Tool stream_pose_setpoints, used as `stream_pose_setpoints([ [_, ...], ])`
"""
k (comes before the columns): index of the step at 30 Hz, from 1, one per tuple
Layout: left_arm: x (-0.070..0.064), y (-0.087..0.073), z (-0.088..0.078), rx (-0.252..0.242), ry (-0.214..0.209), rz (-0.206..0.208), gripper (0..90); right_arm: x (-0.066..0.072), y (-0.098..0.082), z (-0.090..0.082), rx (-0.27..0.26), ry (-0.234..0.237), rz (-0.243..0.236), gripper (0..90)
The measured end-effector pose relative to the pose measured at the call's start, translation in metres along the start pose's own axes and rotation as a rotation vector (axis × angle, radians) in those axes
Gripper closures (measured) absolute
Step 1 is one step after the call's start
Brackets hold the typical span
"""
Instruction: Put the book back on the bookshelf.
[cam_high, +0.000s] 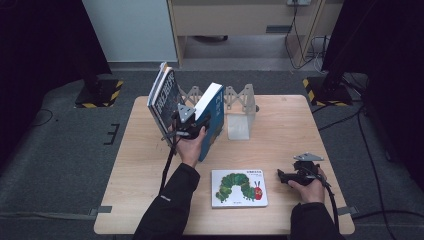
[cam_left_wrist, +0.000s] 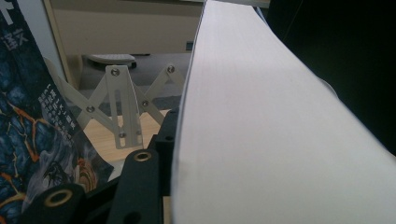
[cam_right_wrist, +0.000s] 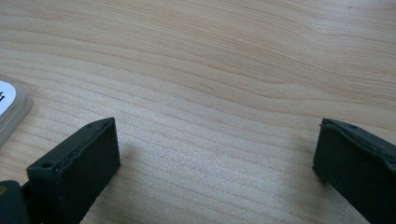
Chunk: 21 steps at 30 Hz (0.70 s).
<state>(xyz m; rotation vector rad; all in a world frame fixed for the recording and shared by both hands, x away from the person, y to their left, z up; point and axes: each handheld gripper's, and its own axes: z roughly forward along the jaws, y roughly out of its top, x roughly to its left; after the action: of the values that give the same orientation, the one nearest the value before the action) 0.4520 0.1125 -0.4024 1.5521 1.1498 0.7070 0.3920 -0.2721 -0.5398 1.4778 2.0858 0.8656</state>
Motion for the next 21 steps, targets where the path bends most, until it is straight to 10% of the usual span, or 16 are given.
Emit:
stream_pose_setpoints([
  [21,-0.015,0.000,0.020,-0.021,0.062,0.015,56.9,0.000,0.000,0.001,0.000,0.002,-0.003,0.6],
])
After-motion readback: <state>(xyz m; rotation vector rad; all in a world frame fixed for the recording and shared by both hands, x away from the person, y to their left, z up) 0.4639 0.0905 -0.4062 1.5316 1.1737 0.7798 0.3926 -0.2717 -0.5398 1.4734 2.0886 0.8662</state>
